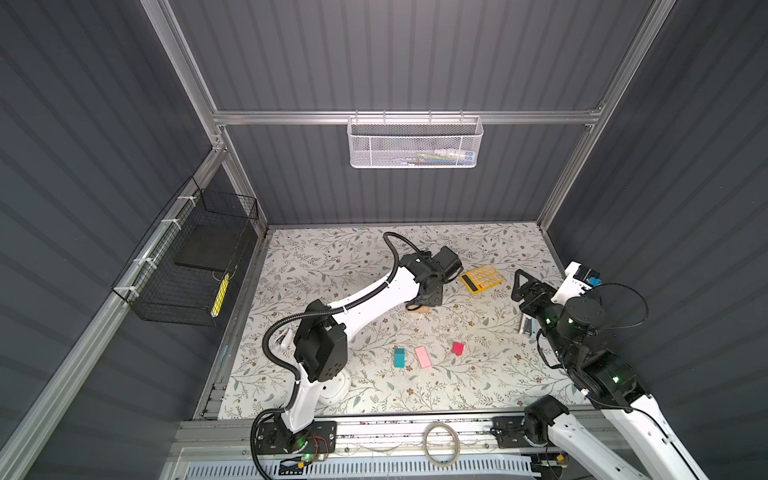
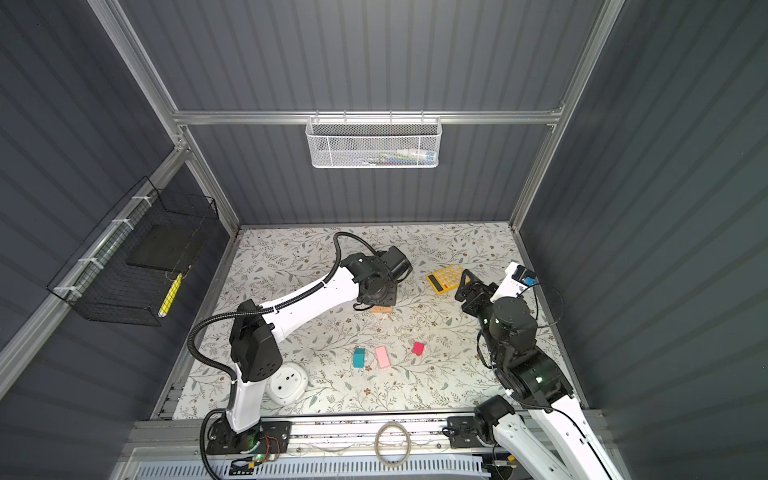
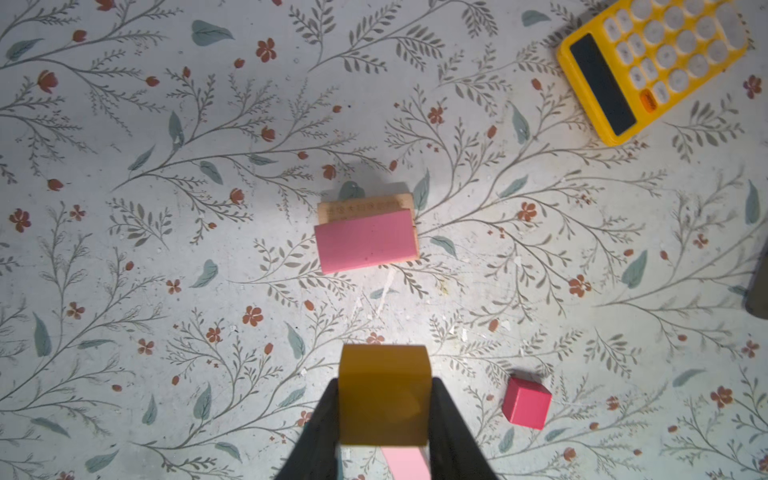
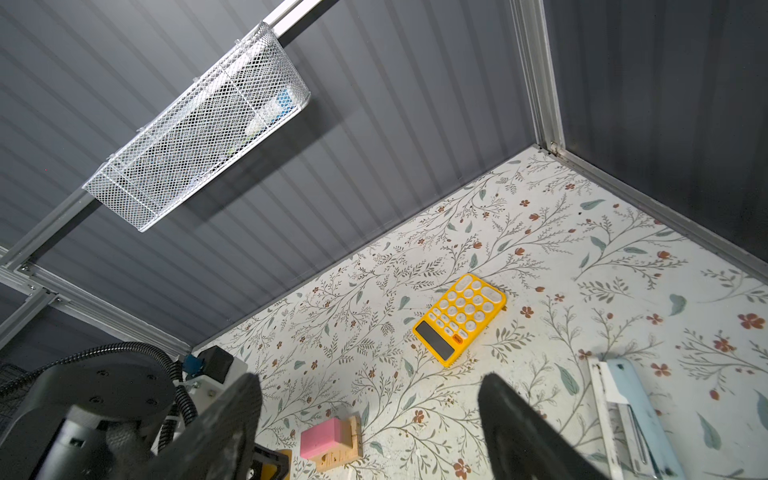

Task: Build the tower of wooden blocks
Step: 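Lift the yellow cube with the left gripper and carry it over the stack, then lower the yellow cube beside the pink block on the stack with the left gripper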

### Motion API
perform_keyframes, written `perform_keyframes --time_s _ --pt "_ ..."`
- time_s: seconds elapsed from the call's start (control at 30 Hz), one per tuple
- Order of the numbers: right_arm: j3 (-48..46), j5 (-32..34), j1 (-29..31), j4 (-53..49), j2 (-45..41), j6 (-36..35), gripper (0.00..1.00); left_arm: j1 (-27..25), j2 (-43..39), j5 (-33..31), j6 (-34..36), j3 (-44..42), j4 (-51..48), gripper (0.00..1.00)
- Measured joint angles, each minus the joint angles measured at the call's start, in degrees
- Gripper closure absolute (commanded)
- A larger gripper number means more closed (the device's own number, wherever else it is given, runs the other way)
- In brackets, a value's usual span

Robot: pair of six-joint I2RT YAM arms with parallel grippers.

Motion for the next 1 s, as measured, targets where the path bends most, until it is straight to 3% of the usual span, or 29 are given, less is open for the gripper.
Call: perform_keyframes --time_s 0.6,1.0 --pt "0.0 -1.0 -0.9 0.4 2.6 -1.3 0.16 5.5 0.6 2.3 -1.3 -3.5 3.3 0.67" --pt "0.0 -1.6 -1.9 0.4 3.3 -1.3 0.16 6.7 6.1 4.0 -1.3 -2.2 4.7 0.67"
